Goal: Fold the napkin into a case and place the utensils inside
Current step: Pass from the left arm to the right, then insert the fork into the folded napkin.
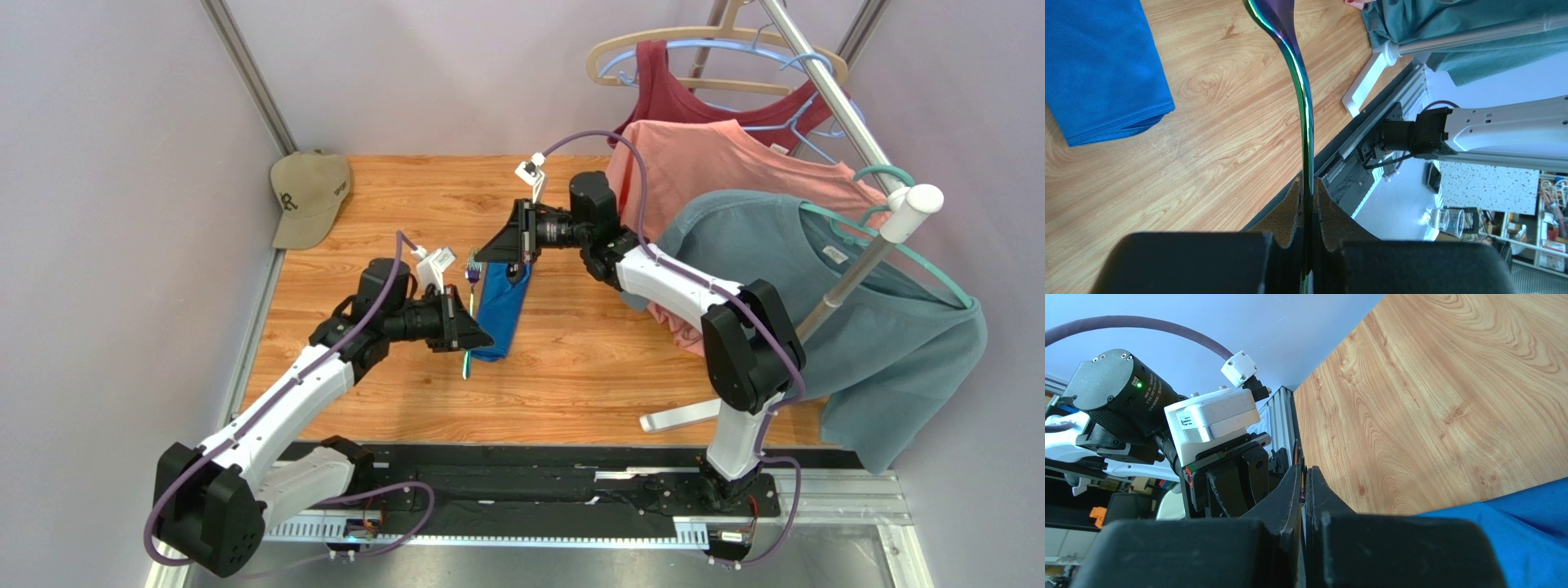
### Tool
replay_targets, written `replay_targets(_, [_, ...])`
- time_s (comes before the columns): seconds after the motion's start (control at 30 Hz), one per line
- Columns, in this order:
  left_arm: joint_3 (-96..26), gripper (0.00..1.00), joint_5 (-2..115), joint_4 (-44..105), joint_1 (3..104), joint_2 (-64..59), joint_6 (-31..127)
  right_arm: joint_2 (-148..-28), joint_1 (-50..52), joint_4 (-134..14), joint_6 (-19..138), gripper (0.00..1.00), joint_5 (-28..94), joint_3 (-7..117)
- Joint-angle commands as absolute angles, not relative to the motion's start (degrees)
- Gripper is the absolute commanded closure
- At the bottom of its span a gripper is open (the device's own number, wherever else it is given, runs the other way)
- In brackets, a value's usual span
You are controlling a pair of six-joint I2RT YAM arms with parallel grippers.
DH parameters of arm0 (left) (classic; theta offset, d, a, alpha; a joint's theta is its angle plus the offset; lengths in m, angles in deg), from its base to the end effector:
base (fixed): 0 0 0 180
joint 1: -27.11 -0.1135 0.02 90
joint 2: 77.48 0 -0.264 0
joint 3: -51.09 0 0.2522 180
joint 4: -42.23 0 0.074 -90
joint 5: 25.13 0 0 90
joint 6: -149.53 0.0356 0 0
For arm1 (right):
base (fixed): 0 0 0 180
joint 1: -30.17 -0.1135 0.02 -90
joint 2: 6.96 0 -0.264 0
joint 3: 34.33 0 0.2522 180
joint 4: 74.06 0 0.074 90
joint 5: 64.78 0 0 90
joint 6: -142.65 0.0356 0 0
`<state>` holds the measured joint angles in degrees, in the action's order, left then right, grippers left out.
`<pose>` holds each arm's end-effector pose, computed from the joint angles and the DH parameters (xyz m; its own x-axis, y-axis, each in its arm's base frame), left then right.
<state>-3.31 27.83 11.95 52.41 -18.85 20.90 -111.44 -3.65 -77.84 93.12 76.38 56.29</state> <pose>0.1884 -0.1128 0.2623 -0.8932 -0.1289 -0.4307 0.2973 0.5492 -0.7810 0.3382 0.2600 0.2918 -0.7507 -0.0130 -0.6605 -0.6559 0.1349 0.7427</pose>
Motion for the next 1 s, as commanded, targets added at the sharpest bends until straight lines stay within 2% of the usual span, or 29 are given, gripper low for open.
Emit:
replay_targets(0.0, [-4.32,1.00,24.08,16.62,52.95,-18.34,21.56,-112.34,-4.55,-82.10,93.97,1.00,75.78,57.04])
replay_targets(0.07, [-4.94,0.86,27.23,14.68,52.78,-18.33,22.26,-111.81,-4.20,-79.47,92.91,1.00,72.18,56.95])
replay_targets(0.1, [-5.12,0.57,28.38,13.28,51.90,-19.03,22.09,-111.90,-3.50,-78.76,91.86,1.00,69.81,57.04])
replay_targets(0.13, [-5.21,0.45,30.05,12.39,51.55,-19.65,21.39,-111.90,-2.97,-78.06,91.07,1.00,68.83,57.21])
replay_targets(0.23, [-7.13,0.39,43.74,2.39,50.32,-22.02,19.63,-112.16,-0.77,-77.00,87.91,1.00,65.40,57.83])
replay_targets(0.3, [-8.63,0.43,52.36,-3.93,49.79,-21.24,18.67,-113.64,1.68,-76.82,87.37,1.00,64.34,58.62])
replay_targets(0.37, [-8.11,0.50,52.84,-3.10,49.00,-20.18,17.35,-115.23,3.36,-76.92,86.41,1.00,64.95,61.50])
replay_targets(0.4, [-7.06,0.68,51.70,-0.48,48.82,-18.53,16.56,-116.46,4.67,-76.22,85.53,1.00,64.17,62.65])
replay_targets(0.5, [-5.31,1.00,47.04,5.67,48.73,-13.88,14.80,-118.92,6.34,-71.48,80.96,1.00,62.67,67.49])
replay_targets(0.7, [-4.50,1.00,43.16,15.53,48.73,-3.68,13.57,-126.74,7.67,-71.29,80.43,1.00,62.93,75.21])
replay_targets(0.97, [-5.47,1.00,42.37,20.99,48.73,6.00,14.00,-134.13,8.55,-68.04,75.60,1.00,63.80,84.46])
